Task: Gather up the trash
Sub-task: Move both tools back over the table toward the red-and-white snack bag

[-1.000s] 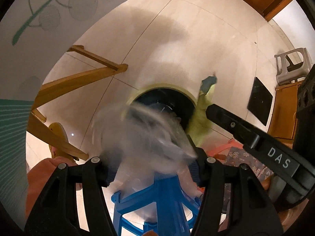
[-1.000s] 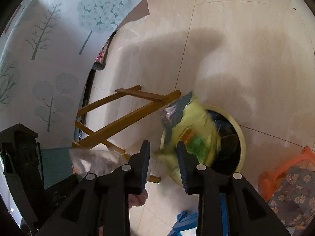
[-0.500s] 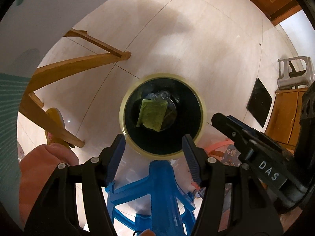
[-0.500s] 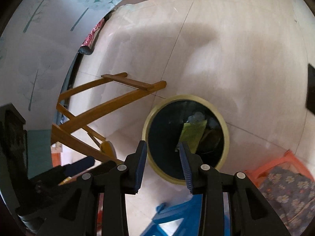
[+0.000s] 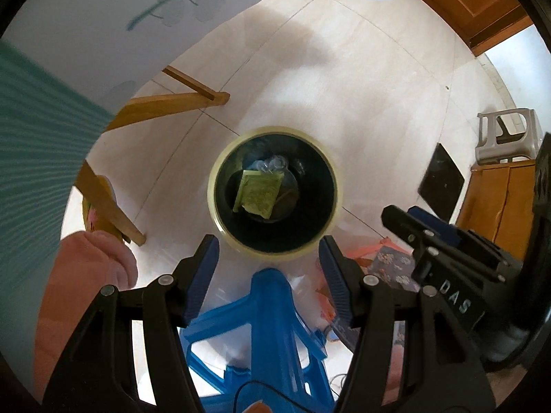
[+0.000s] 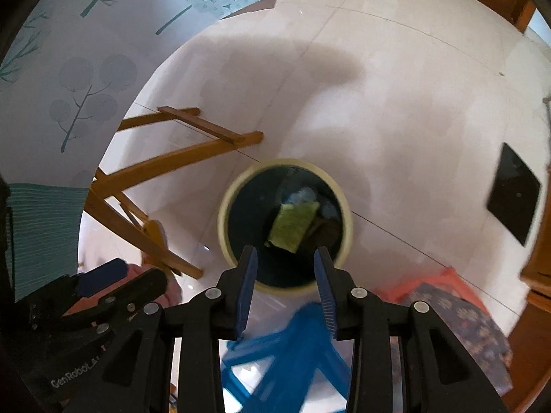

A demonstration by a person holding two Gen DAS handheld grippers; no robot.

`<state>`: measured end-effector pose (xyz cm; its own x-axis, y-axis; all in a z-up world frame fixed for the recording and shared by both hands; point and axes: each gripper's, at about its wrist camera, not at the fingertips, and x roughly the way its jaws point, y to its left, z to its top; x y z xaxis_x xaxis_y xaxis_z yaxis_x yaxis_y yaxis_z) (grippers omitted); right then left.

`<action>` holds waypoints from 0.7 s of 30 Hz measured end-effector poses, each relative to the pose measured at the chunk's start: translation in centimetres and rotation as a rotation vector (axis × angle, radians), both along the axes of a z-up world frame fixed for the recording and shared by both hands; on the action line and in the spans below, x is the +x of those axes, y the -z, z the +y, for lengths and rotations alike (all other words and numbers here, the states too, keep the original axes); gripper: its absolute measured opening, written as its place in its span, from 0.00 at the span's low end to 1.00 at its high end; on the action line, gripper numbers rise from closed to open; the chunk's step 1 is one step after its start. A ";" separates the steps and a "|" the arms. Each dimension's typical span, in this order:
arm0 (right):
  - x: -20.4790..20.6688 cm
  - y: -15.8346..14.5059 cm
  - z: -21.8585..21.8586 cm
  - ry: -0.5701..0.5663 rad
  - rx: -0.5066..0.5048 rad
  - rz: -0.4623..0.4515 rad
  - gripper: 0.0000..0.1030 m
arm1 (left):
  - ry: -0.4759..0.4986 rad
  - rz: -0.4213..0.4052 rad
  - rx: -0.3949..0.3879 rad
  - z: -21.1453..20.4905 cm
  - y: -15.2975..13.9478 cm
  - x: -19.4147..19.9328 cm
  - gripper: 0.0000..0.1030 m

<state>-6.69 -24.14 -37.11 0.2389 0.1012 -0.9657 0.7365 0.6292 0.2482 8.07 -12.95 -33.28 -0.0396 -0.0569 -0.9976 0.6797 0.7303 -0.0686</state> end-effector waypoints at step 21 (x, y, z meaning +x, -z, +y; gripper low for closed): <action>1.1 -26.0 6.8 -0.226 -0.190 -0.194 0.34 | 0.144 -0.163 -0.292 7.1 -25.1 -2.2 0.56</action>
